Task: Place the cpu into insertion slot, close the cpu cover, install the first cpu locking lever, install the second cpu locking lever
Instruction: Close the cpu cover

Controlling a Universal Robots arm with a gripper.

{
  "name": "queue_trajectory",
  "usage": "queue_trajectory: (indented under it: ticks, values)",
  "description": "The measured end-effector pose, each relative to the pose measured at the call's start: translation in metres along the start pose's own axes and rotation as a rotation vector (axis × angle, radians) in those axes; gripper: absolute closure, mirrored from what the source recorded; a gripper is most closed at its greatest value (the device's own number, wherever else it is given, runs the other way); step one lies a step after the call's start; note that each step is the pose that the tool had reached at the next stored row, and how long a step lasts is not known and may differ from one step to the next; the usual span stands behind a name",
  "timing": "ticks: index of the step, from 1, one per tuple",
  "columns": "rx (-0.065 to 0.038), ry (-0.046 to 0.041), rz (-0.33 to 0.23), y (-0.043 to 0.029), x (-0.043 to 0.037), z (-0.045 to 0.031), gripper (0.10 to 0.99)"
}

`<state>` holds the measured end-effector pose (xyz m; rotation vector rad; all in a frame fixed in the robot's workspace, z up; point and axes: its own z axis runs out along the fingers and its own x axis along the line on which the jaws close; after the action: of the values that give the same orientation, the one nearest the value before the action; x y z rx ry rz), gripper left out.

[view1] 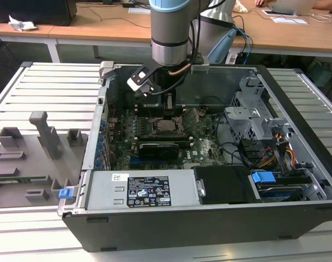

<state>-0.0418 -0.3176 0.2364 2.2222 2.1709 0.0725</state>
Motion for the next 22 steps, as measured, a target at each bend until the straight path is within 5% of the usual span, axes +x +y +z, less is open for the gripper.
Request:
queue_trajectory:
  ticks: [12, 16, 22]
  values:
    - [0.0, 0.0, 0.0, 0.0012, 0.0008, -0.0215, 0.98]
    - [0.0, 0.0, 0.0, 0.0034, 0.0011, -0.0225, 0.98]
    - [0.0, -0.0004, 0.0, 0.016, 0.0014, -0.0218, 0.98]
